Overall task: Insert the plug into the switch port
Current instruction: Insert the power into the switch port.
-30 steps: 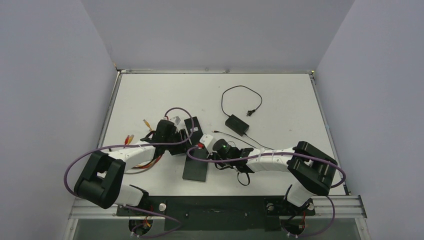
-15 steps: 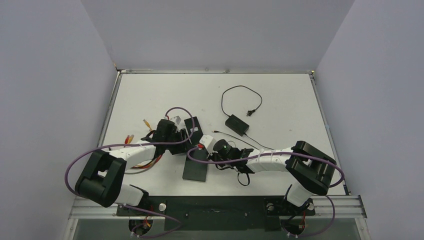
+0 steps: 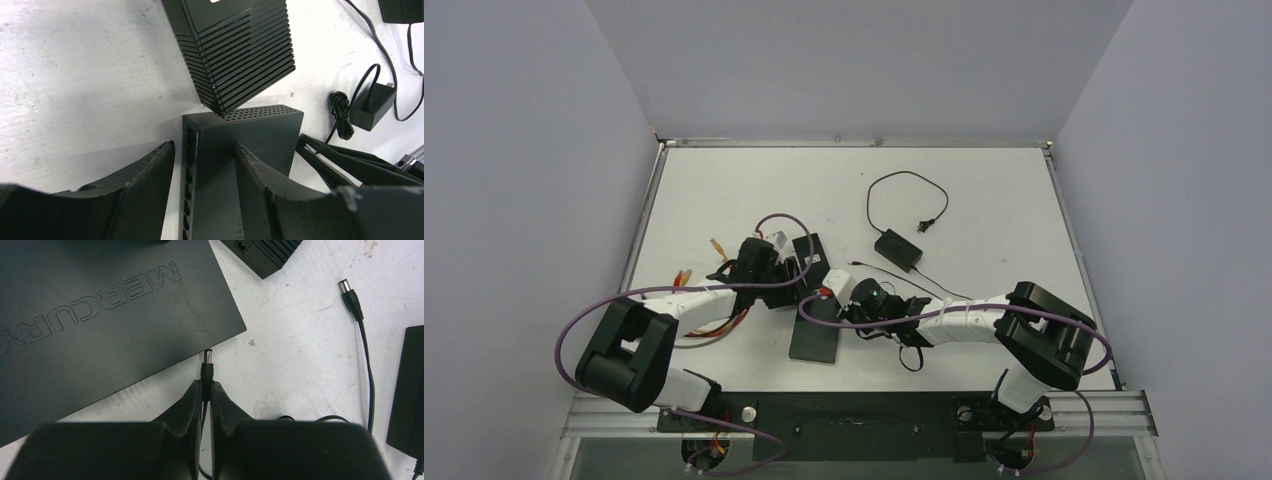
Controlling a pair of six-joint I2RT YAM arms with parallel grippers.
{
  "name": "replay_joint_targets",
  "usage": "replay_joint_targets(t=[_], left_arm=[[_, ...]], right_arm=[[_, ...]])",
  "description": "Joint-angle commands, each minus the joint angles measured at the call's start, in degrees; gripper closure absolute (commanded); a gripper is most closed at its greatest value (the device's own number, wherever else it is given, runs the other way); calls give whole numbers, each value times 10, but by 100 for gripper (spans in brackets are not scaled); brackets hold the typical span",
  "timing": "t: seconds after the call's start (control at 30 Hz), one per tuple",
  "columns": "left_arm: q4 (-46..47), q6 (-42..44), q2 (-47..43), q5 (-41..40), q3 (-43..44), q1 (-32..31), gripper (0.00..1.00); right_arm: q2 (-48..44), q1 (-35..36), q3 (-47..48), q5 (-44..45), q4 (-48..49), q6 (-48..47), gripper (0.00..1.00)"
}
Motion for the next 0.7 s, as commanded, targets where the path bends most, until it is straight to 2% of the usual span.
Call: replay_joint_targets(t=[0.0,0.67], left_arm=[[18,13,11,7,18,3,55],[18,15,23,9,19,2,55]], right_arm=[[8,-5,0,-14,40,0,100],[-5,-2,-14,-17,55,-3,100]])
